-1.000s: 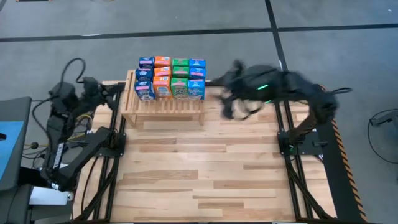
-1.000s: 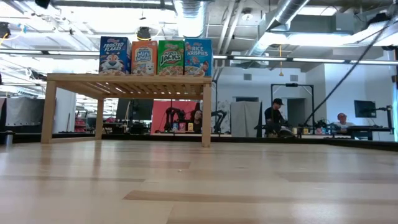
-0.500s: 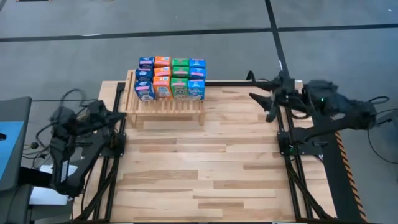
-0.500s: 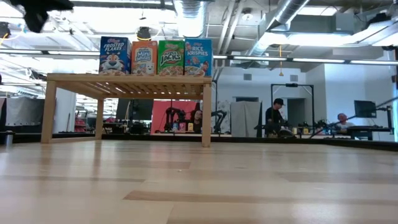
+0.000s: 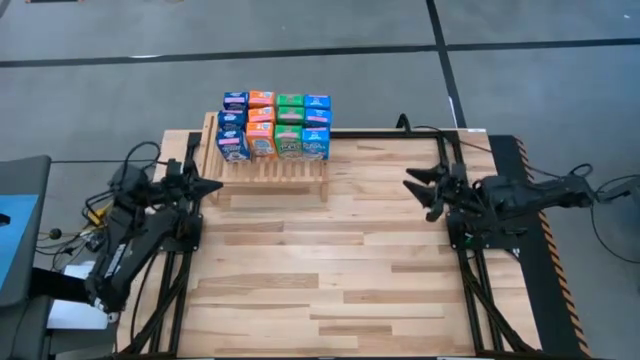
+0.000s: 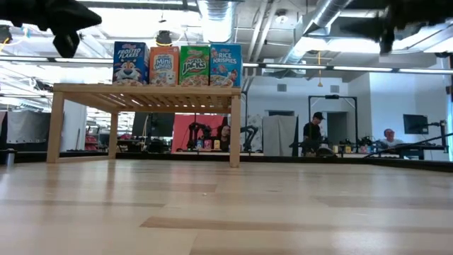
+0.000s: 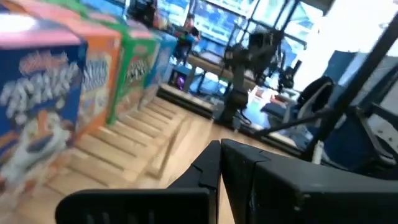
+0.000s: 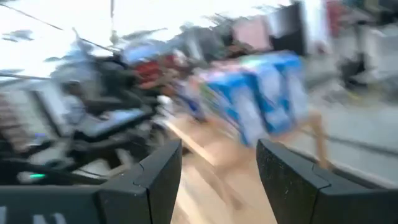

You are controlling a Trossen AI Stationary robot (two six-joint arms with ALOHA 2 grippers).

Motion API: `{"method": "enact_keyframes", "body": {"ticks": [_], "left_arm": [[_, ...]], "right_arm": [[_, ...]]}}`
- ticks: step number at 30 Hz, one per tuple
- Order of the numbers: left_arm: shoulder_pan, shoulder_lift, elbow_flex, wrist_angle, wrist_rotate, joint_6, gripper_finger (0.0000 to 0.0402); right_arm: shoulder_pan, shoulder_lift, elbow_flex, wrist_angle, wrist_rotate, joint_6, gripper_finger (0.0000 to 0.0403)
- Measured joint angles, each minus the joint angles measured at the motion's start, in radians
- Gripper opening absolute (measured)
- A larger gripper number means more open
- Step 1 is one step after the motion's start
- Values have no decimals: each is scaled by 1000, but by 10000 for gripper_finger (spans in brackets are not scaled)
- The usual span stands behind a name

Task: Stack cereal on shelf
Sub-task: Return to Home Position

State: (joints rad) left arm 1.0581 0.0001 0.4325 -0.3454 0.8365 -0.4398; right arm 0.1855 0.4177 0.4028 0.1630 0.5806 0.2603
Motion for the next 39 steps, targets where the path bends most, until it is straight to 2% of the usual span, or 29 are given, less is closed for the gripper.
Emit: {"method": "enact_keyframes", "body": {"ticks": [4, 7, 10, 13, 15, 20, 26, 30, 35, 39], "left_arm": [[-98, 4, -9, 31, -135, 11, 0], [-182, 2, -81, 65, -171, 3, 0], [-302, 3, -175, 204, -185, -40, 0], [-421, 2, -268, 344, -294, -51, 0], [-482, 3, -270, 389, -368, -15, 0], [-632, 10, -271, 266, -506, 40, 0], [-787, 4, -272, 197, -682, 82, 0], [-861, 5, -272, 148, -746, 81, 0], [-935, 4, -285, 165, -866, 95, 0], [-968, 6, -306, 165, -898, 77, 0]], "right_arm": [[62, -6, -106, 44, 162, 34, 233], [94, -7, -164, 117, 182, 39, 233], [113, -7, -202, 138, 191, 51, 233], [113, -15, -217, 130, 218, 50, 233], [109, -22, -225, 126, 253, 39, 233], [99, -26, -258, 106, 284, 34, 233], [99, -27, -351, 114, 283, 133, 233], [103, -26, -394, 141, 282, 160, 233], [99, -26, -394, 130, 283, 111, 233], [89, -27, -395, 128, 283, 108, 233]]}}
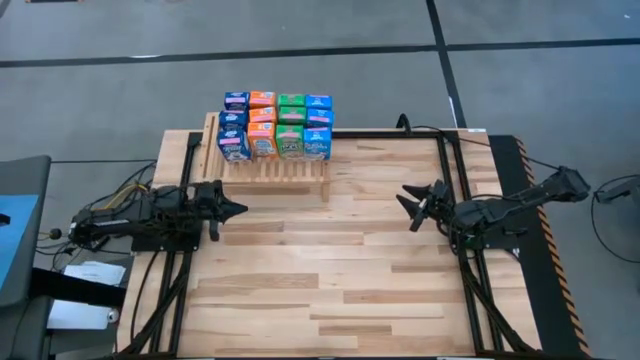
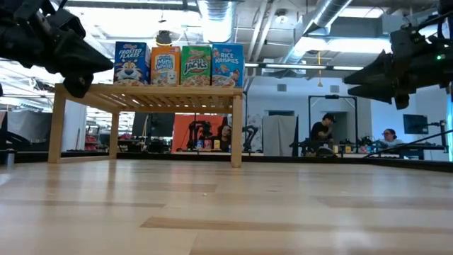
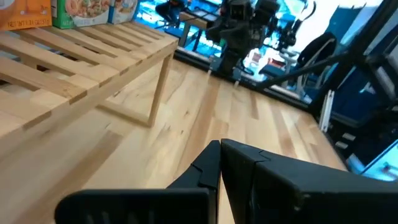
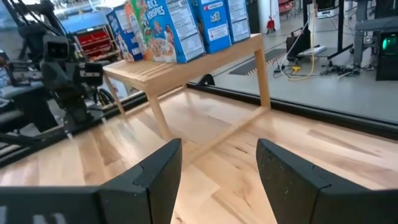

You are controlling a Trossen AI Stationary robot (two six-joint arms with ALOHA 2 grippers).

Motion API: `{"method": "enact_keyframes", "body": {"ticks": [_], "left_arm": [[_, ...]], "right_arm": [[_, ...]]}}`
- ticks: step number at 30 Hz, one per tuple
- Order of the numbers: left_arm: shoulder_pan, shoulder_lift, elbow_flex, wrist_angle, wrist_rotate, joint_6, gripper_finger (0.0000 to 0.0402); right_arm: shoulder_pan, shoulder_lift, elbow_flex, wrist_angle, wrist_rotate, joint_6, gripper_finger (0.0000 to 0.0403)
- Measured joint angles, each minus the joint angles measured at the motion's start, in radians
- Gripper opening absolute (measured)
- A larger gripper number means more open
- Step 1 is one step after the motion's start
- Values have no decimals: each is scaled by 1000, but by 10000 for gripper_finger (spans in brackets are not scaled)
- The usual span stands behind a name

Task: Stack cereal on shelf
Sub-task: Return to Home Position

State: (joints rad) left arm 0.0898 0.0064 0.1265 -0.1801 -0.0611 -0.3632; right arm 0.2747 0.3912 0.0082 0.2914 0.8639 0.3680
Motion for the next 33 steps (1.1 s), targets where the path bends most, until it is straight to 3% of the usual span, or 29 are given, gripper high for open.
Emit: {"method": "enact_keyframes", "body": {"ticks": [9, 25, 33], "left_arm": [[-3, 0, 0, -4, 7, -88, 0], [-2, 0, 1, -250, 8, -52, 0], [-2, 0, 1, -248, 23, -52, 0]], "right_arm": [[-4, 0, -1, -86, -2, -2, 233], [-4, 0, -2, -131, -5, -2, 233], [-4, 0, -2, -132, -5, -2, 233]]}}
